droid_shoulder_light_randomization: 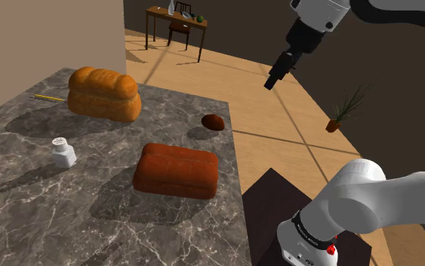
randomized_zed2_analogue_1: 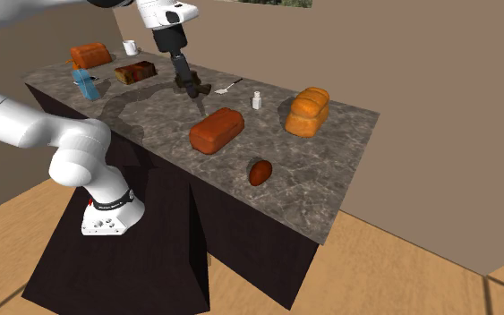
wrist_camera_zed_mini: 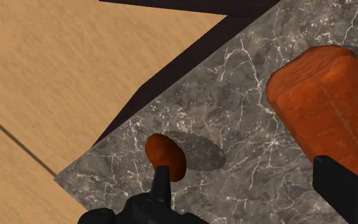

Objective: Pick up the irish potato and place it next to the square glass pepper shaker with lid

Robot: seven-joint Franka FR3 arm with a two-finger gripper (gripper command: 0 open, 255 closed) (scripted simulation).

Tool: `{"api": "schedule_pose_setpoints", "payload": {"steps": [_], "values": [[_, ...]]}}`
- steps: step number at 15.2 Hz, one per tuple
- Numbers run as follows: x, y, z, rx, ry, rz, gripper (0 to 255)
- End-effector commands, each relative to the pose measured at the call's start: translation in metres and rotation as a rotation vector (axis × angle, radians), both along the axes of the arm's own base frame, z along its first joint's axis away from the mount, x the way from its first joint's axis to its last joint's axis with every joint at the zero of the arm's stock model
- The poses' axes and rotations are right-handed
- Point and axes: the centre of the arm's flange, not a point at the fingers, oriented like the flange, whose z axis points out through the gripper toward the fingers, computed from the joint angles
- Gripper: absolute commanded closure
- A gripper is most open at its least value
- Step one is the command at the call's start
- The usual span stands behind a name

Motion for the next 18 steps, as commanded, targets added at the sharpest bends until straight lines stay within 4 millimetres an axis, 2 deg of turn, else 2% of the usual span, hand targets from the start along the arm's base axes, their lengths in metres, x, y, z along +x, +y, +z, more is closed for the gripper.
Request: {"api": "schedule_pose_setpoints", "payload": {"steps": [1,18], "values": [[0.000,0.000,0.000,0.000,0.000,0.000,0],[0.120,-0.025,-0.187,-0.209,0.052,0.363,0]]}}
